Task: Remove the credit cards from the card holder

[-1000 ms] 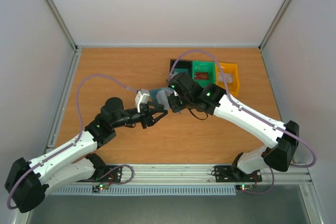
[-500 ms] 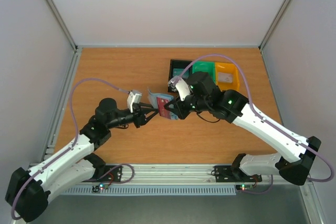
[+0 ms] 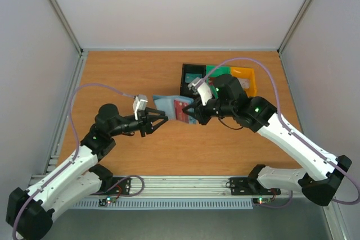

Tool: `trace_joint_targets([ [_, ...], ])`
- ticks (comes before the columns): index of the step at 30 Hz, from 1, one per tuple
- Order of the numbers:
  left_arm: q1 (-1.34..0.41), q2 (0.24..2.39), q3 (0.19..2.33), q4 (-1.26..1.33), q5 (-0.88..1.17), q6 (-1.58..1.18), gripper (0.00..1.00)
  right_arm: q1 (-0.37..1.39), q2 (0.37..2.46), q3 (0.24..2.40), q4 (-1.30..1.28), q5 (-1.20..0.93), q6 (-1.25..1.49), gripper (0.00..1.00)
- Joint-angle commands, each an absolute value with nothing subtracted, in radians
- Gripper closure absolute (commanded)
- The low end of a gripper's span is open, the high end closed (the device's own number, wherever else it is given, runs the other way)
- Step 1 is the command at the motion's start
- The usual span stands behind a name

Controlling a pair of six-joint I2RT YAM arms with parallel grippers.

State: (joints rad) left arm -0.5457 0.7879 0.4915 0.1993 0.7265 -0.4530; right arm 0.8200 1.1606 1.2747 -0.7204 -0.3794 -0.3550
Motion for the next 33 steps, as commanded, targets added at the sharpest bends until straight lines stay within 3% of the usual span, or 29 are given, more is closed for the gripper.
trace_joint_targets([
  [1,-0.519,0.756,0.526,0.193,0.688,-0.405,0.63,0.734,1.171,1.280,-0.745,-0.175,-0.236,0.99],
  [3,-0.518,0.752,0.519,0.225,0.733,-0.399,0.62,0.732,1.235,1.340,-0.854,0.041,-0.197,0.99],
  [5,-0.518,0.763,0.521,0.263,0.741,-0.428,0.61,0.733,1.292,1.388,-0.906,0.128,-0.171,0.99],
  [14,-0.643,0.827,0.604,0.379,0.746,-0.599,0.55,0.836,1.398,1.471,-0.872,0.159,-0.186,0.99],
  [26,-0.638,0.880,0.541,0.372,0.623,-0.560,0.57,0.845,1.375,1.442,-0.740,-0.252,-0.291,0.99],
  [33,-0.577,0.869,0.539,0.309,0.611,-0.602,0.58,0.846,1.311,1.371,-0.686,-0.344,-0.355,0.99],
])
